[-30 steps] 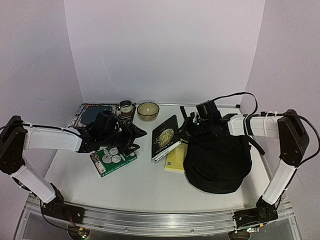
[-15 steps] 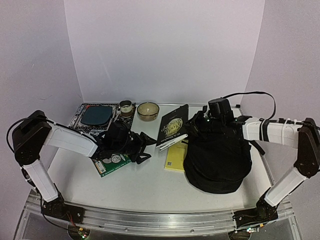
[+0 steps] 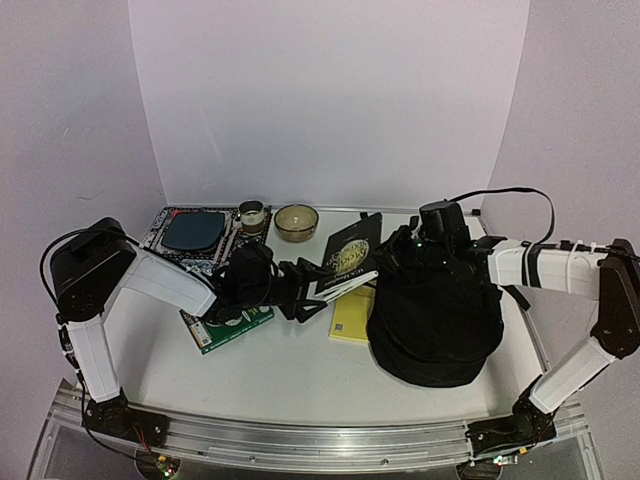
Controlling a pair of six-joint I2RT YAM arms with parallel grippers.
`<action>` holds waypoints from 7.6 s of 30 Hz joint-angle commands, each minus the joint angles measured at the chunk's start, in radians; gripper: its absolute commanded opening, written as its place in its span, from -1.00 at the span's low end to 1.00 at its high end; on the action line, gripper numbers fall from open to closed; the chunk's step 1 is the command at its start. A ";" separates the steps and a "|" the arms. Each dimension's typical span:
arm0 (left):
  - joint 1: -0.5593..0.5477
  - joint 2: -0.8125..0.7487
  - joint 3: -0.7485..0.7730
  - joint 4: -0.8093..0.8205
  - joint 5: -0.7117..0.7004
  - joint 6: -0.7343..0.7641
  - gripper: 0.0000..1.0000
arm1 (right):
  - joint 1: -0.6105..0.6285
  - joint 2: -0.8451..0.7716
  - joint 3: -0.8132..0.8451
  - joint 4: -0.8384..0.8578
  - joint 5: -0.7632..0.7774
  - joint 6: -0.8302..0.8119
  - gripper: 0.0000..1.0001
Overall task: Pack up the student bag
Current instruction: Pass from the right arm to the left, then move the student bag to the center of the board, then pick up the largest pocket of the bag from the student bag.
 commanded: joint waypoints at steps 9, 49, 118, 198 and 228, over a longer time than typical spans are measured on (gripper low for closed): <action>-0.008 0.057 0.075 0.084 0.041 -0.054 0.53 | -0.001 -0.087 0.035 0.265 -0.022 0.056 -1.00; -0.008 -0.012 -0.105 0.698 -0.364 -0.049 -0.33 | 0.108 -0.119 -0.041 0.306 -0.115 0.115 -1.00; 0.369 -0.480 -0.260 0.024 0.182 0.406 -1.00 | 0.106 0.106 0.096 -1.069 0.089 -0.878 0.20; 0.433 -0.695 -0.092 -0.528 0.196 0.710 -1.00 | 0.486 0.117 0.156 -1.020 0.677 -1.086 0.35; 0.433 -0.700 -0.072 -0.507 0.239 0.665 -1.00 | 0.543 0.067 0.203 -0.833 0.768 -1.082 -1.00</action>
